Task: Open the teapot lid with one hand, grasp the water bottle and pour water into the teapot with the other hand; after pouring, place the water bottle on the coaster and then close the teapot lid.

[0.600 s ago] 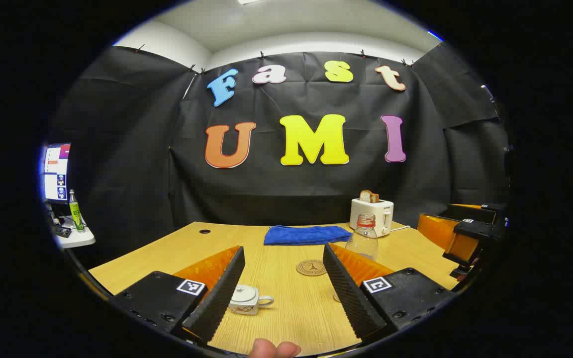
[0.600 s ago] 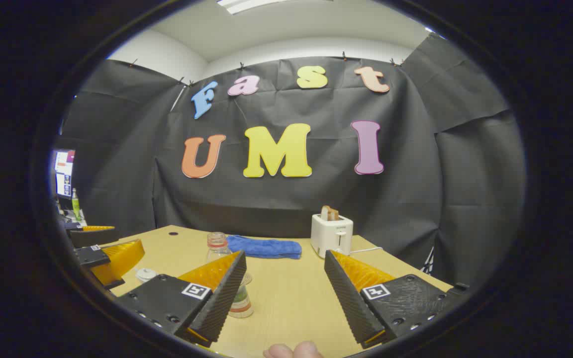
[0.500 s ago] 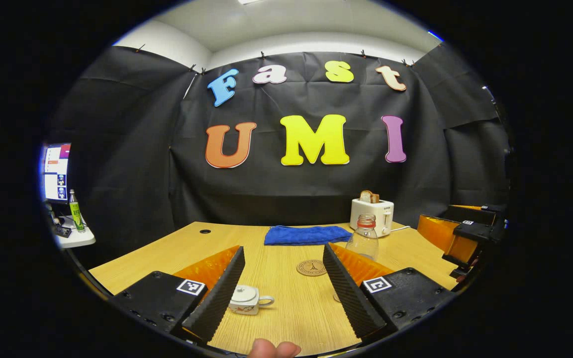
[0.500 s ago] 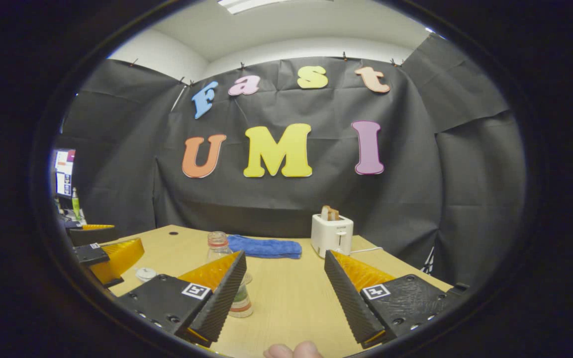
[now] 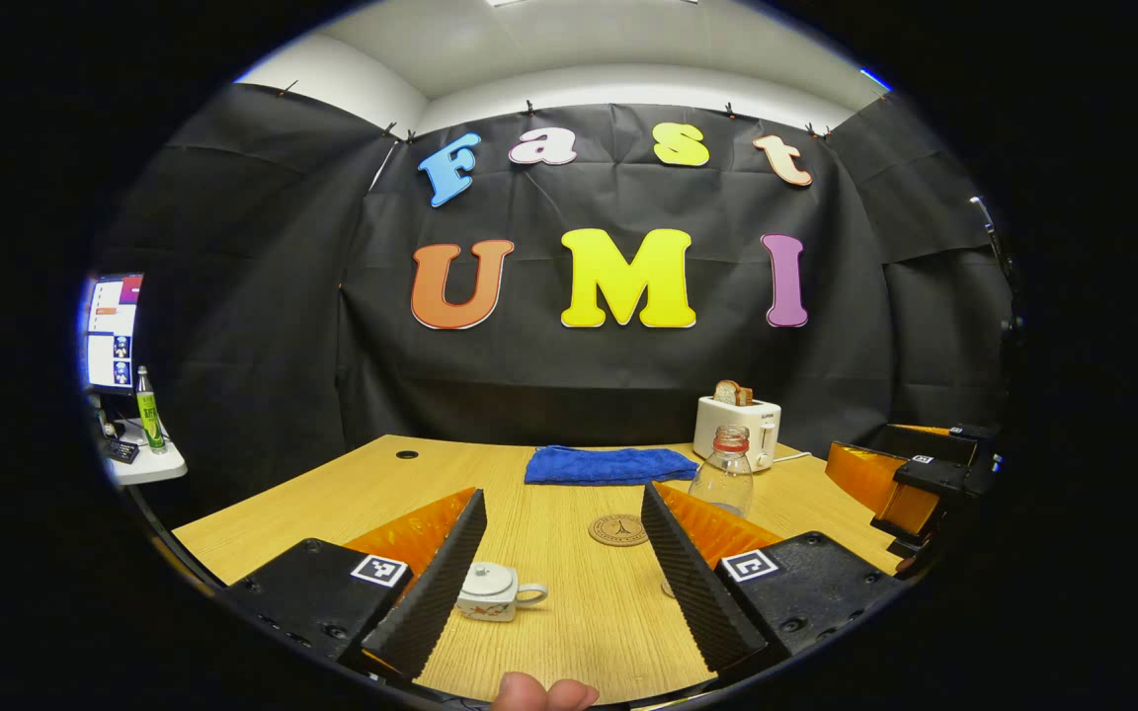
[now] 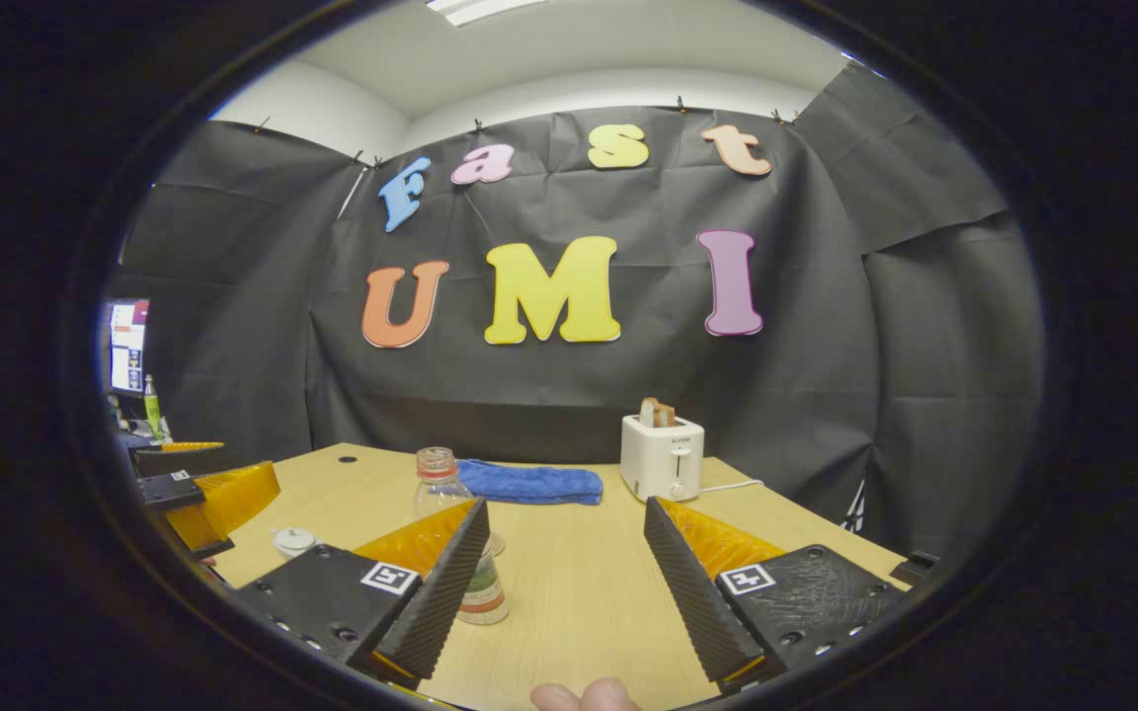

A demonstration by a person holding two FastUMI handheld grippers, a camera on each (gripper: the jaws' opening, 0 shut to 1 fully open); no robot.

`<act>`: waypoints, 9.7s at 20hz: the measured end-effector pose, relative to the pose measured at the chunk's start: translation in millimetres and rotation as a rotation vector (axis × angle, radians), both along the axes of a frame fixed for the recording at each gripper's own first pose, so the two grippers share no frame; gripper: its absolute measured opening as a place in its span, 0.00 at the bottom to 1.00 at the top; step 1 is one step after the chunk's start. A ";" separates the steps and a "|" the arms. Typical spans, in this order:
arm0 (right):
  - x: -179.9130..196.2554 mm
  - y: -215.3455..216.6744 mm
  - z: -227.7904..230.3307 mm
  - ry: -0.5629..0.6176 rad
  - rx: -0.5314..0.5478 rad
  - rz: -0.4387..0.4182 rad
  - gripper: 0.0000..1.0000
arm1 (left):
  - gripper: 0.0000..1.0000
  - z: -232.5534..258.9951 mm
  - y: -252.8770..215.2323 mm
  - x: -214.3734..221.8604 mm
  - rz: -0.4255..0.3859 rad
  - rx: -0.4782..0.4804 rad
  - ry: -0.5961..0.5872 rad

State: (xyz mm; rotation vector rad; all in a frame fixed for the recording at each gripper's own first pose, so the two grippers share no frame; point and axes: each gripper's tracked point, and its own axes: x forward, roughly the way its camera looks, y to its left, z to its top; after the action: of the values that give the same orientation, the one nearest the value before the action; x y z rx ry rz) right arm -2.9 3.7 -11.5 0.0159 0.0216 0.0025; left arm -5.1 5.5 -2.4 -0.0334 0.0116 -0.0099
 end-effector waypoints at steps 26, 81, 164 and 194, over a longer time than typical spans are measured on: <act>13.5 -20.4 -53.7 0.078 -0.083 -0.046 0.96 | 0.69 -111.6 59.5 52.6 -0.006 0.009 0.329; 123.4 162.5 -104.5 0.012 -1.179 0.363 0.71 | 0.03 -39.8 132.6 16.9 0.079 -0.072 0.125; 123.1 205.0 -87.7 -0.058 -1.240 0.465 0.70 | 0.03 -22.6 172.6 -4.9 0.144 -0.007 0.062; 247.4 142.0 -66.6 0.204 0.053 0.342 0.72 | 0.03 -36.4 150.2 12.1 0.110 0.018 0.077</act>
State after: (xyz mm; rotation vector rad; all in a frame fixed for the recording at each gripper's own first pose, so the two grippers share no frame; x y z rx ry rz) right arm 244.5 145.7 -78.1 0.0651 0.2277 0.3437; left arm 7.0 155.7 -38.9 -0.0164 0.0867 0.1013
